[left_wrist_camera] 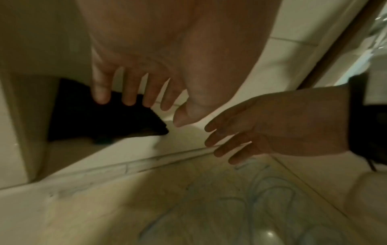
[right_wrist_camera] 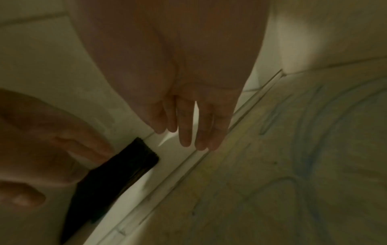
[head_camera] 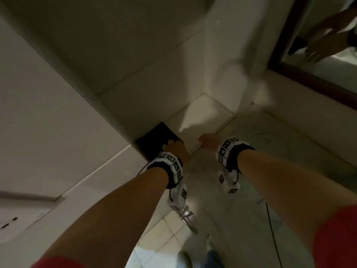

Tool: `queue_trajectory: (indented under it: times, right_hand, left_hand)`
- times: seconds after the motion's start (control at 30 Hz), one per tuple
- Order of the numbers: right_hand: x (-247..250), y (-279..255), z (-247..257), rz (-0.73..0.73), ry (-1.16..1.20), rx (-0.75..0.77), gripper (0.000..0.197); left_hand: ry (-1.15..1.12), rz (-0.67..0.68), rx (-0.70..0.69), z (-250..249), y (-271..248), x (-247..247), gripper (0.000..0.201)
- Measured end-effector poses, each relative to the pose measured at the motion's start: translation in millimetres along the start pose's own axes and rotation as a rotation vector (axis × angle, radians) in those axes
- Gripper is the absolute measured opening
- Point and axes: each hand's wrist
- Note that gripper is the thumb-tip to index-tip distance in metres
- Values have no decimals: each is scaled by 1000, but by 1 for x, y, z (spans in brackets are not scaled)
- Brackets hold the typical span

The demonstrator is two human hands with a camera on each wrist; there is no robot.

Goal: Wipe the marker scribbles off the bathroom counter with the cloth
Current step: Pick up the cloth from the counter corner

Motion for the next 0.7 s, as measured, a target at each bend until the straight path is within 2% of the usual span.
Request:
queue_trajectory:
  times: [0.03, 0.13, 0.27, 0.33, 0.4, 0.53, 0.7]
  right_hand:
    - [-3, 8, 5, 9, 7, -1, 45]
    - [-13, 29, 19, 20, -14, 22, 47]
    - [-21, 48, 35, 72, -37, 78, 46]
    - [-23, 57, 40, 57, 28, 104, 36]
    - [-24, 62, 47, 69, 38, 131, 12]
    - [-26, 74, 60, 149, 72, 137, 29]
    - [-35, 81, 64, 88, 217, 69, 27]
  left_hand:
    - [14, 54, 24, 1, 2, 0, 58]
    - [-15, 95, 77, 7, 13, -10, 60]
    - [-82, 186, 87, 13, 23, -23, 68]
    - [-100, 181, 88, 16, 25, -24, 68]
    - [-94, 165, 55, 18, 25, -24, 64]
    - [-65, 138, 40, 20, 27, -26, 54]
    - [-29, 105, 11, 21, 23, -24, 50]
Point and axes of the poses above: each hand's wrist, its own y-axis towards the middle knuckle, its own x-axis out of the back of the hand, z = x × y, and after that the axes turned 14 degrees about y, right-handed
